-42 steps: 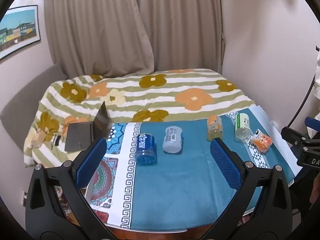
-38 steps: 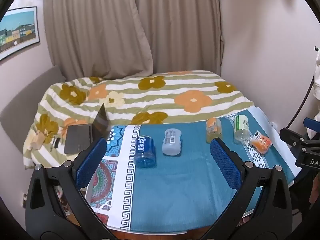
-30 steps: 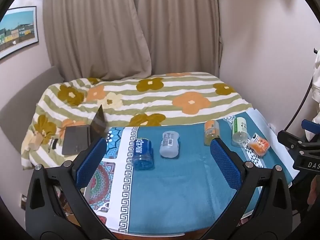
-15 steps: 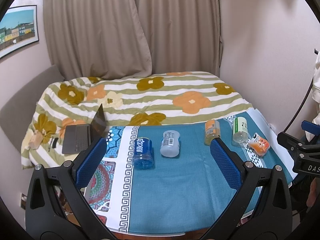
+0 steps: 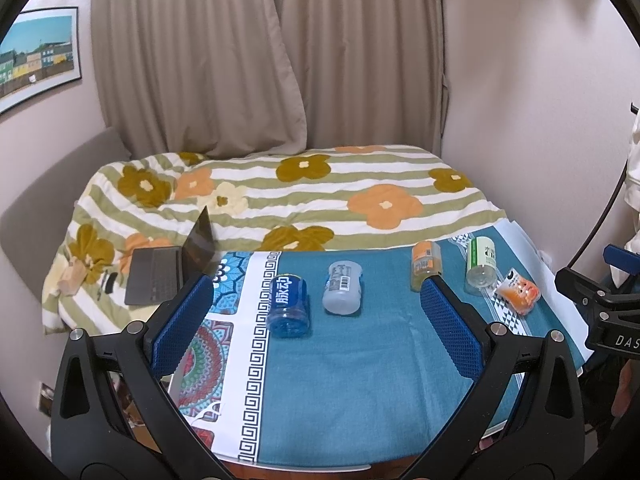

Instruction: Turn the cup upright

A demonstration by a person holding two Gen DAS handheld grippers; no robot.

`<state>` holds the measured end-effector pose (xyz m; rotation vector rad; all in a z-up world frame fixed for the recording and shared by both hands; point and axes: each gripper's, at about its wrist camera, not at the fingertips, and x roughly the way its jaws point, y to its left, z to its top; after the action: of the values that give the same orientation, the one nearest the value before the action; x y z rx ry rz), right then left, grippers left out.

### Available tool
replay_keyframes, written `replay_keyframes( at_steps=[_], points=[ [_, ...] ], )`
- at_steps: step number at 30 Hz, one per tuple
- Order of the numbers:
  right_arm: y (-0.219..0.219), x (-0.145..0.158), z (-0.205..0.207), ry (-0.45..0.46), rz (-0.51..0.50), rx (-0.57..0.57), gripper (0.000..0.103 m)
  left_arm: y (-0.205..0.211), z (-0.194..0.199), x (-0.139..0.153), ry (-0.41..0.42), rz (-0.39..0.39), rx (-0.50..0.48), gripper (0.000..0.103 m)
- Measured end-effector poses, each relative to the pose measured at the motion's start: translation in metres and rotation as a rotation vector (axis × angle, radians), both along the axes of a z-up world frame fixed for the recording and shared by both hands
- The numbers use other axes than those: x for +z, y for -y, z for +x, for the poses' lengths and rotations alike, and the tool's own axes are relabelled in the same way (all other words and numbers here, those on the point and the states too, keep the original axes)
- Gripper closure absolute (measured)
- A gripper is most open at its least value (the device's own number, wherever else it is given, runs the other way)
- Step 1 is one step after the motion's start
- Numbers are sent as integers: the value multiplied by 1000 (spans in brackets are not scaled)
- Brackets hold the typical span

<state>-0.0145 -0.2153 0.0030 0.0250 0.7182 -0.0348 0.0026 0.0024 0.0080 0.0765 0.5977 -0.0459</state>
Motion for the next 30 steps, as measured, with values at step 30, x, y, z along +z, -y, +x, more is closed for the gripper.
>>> replay_keyframes(
  at_steps=[30],
  points=[
    [2, 0, -1, 3, 0, 3, 0, 1, 1, 2, -3, -13, 13, 0]
  ],
)
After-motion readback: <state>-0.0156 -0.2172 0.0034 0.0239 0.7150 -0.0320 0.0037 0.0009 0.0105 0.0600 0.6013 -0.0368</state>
